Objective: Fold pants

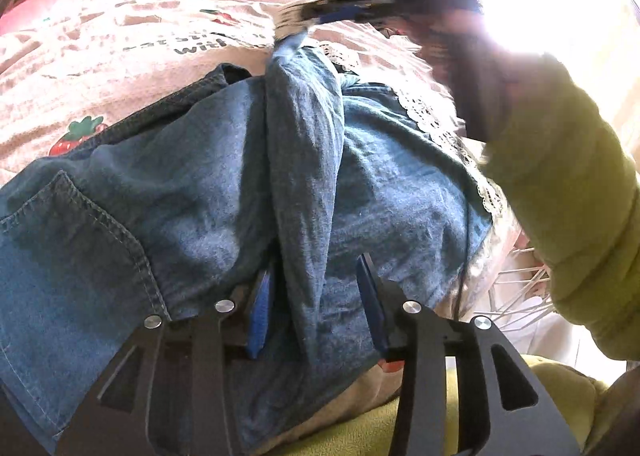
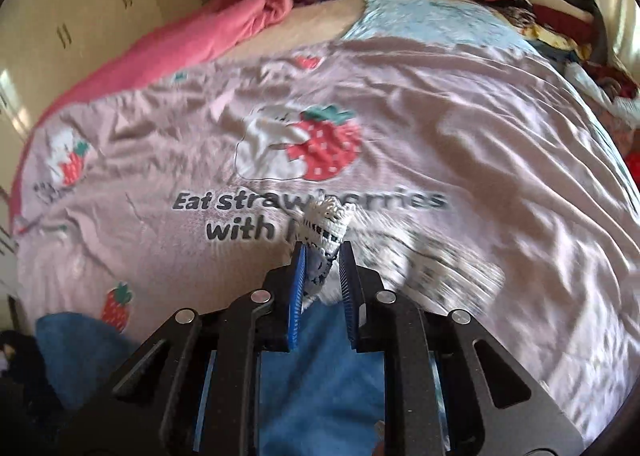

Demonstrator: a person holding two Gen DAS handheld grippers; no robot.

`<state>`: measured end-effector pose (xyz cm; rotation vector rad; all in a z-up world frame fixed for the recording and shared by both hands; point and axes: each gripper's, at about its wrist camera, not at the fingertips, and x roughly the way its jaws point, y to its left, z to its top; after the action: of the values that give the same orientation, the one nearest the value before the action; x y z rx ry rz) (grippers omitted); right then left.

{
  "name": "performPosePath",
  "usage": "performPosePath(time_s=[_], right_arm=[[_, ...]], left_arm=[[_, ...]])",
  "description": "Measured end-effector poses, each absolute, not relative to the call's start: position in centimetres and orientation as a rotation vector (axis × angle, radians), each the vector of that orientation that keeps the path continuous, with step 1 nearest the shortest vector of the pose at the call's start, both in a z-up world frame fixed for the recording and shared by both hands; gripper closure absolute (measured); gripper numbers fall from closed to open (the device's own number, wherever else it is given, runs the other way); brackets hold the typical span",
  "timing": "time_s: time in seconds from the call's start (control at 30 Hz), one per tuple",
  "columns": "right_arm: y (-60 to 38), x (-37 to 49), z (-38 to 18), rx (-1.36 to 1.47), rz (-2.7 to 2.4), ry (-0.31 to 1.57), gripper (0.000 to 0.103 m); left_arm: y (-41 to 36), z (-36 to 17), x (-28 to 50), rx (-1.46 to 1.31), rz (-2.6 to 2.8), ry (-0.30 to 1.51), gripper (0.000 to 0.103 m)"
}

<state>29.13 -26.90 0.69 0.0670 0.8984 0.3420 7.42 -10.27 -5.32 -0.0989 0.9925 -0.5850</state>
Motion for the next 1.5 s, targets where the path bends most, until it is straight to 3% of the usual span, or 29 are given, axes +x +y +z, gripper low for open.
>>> performPosePath(time_s=[0.4, 0.43, 0.53, 1.0, 1.07, 1.13, 1.33, 1.43, 1.47, 1.5], right_arm=[[-36.3, 21.0, 2.9, 0.196, 0.242, 0.858, 0.091], [-36.8, 20.4, 3.0, 0.203, 0.236, 0.857, 0.091], [-38.1, 18.5, 3.2, 0.221, 0.213, 0.863, 0.091], [-41.2, 11.4, 0.8, 0.293, 0.171, 0.910, 0.091], [-40.6, 12.5, 0.4, 0.260, 0.194, 0.905, 0.088], [-40.2, 13.5, -0.1, 0.215, 0.196, 0.908, 0.073], [-39.9, 17.1, -3.2, 0.167, 0.214, 0.949, 0.071], [-39.6, 18.4, -4.6, 0.147, 0.233, 0.976, 0.072], [-39.5, 18.6, -5.0, 0.142, 0.253, 0.985, 0.077], [-39.4, 18.6, -5.0, 0.140, 0.264, 0.990, 0.091]], left_arm=[[-9.9, -4.7, 7.6, -0.051, -0.541, 0.943, 0.069], [-10.0, -4.7, 7.7, -0.040, -0.540, 0.939, 0.071], [-10.2, -4.5, 7.4, -0.015, -0.574, 0.944, 0.101], [-8.5, -2.6, 4.6, 0.050, -0.617, 0.909, 0.101], [-8.7, -2.9, 4.6, 0.056, -0.616, 0.919, 0.101], [-8.6, -3.3, 4.6, 0.046, -0.615, 0.926, 0.101], [-8.5, -4.2, 4.7, 0.028, -0.609, 0.949, 0.100], [-8.6, -4.5, 5.0, 0.025, -0.607, 0.959, 0.100], [-8.7, -4.6, 5.1, 0.024, -0.607, 0.962, 0.100], [-8.8, -4.7, 5.2, 0.022, -0.610, 0.969, 0.100]])
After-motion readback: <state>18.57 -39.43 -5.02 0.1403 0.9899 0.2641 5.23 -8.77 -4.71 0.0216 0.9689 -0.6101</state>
